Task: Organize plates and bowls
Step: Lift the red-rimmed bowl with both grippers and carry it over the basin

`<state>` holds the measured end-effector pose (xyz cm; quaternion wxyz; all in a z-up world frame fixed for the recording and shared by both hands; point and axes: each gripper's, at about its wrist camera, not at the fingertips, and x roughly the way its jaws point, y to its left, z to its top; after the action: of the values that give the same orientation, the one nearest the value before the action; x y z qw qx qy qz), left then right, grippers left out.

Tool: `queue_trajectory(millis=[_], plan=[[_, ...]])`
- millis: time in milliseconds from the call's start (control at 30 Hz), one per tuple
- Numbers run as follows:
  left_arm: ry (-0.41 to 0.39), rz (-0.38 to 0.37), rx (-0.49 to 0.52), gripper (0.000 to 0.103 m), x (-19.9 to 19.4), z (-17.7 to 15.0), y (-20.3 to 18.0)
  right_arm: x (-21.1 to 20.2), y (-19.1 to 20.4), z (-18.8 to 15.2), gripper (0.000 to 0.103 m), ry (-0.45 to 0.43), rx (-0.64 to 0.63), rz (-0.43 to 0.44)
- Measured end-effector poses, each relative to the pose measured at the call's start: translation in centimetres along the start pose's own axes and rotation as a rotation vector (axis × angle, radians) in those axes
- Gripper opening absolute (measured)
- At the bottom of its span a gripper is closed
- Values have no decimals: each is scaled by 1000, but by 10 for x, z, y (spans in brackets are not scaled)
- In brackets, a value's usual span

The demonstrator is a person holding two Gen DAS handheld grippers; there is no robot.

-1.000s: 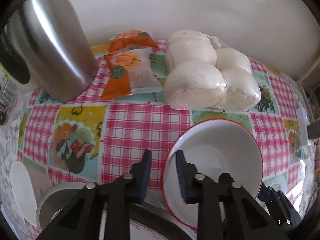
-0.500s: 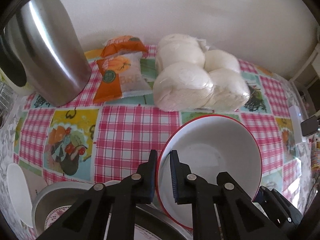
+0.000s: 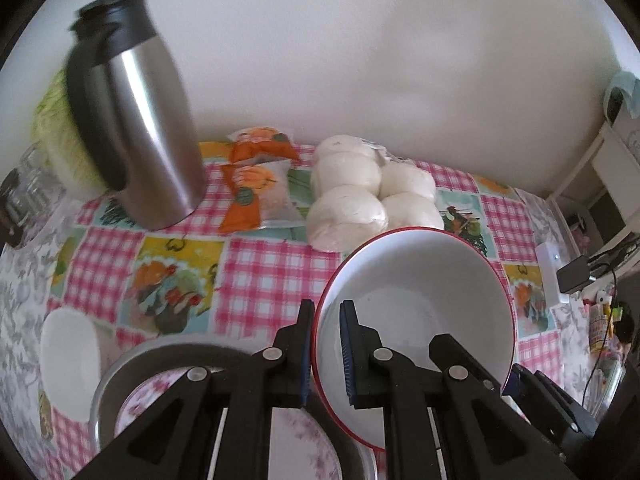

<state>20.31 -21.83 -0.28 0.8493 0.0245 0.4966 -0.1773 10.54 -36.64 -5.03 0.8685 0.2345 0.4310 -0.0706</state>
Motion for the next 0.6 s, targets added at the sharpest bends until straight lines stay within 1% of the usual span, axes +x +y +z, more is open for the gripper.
queue_trajectory(millis=[200, 367, 500, 600], plan=[[-57, 12, -49, 14, -32, -20, 20, -14, 27, -11, 28, 10, -36, 29], [-71, -3, -117, 14, -53, -35, 45, -22, 59, -23, 28, 32, -96, 22], [-77, -4, -157, 14, -74, -48, 65, -26, 76, -33, 28, 56, -108, 41], [-83, -4, -183, 14, -87, -59, 77, -34, 93, -41, 28, 64, -134, 37]])
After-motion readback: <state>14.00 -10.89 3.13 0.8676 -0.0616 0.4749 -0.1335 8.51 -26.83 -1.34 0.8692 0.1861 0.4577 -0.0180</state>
